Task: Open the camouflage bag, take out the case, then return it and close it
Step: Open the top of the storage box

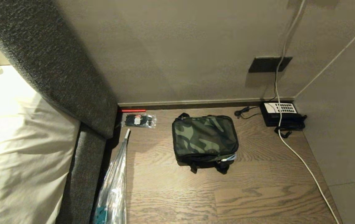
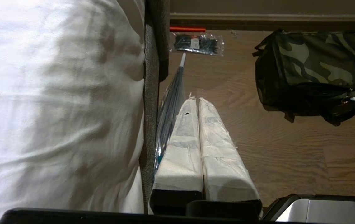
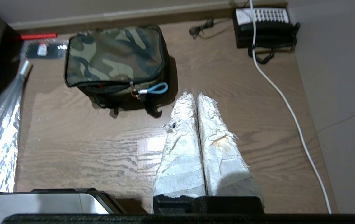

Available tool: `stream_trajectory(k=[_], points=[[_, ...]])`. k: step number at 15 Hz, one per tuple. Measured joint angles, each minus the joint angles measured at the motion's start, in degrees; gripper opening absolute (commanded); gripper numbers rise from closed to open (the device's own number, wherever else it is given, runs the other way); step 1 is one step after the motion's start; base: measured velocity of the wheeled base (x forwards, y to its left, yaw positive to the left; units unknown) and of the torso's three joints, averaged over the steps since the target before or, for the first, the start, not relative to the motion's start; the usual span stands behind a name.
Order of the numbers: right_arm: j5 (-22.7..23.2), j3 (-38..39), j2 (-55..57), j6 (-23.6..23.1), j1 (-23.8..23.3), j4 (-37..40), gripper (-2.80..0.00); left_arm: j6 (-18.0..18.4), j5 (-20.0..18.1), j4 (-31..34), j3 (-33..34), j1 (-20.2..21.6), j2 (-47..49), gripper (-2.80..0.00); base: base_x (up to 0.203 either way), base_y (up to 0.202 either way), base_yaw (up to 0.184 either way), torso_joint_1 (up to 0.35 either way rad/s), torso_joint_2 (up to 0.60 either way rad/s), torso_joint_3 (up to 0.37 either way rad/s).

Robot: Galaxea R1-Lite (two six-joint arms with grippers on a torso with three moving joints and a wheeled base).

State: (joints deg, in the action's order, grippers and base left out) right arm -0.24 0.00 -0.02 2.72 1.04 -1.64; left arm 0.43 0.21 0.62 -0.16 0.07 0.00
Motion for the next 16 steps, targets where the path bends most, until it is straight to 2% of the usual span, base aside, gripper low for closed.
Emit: stream_trajectory(k=[16], points=[[0.00, 0.00, 0.05, -0.02, 0.00, 0.00, -2.80, -0.02, -0.01, -0.02, 0.00, 0.00, 0.00, -2.80, 0.000, 0.000, 0.000, 0.002, 0.00, -0.198]])
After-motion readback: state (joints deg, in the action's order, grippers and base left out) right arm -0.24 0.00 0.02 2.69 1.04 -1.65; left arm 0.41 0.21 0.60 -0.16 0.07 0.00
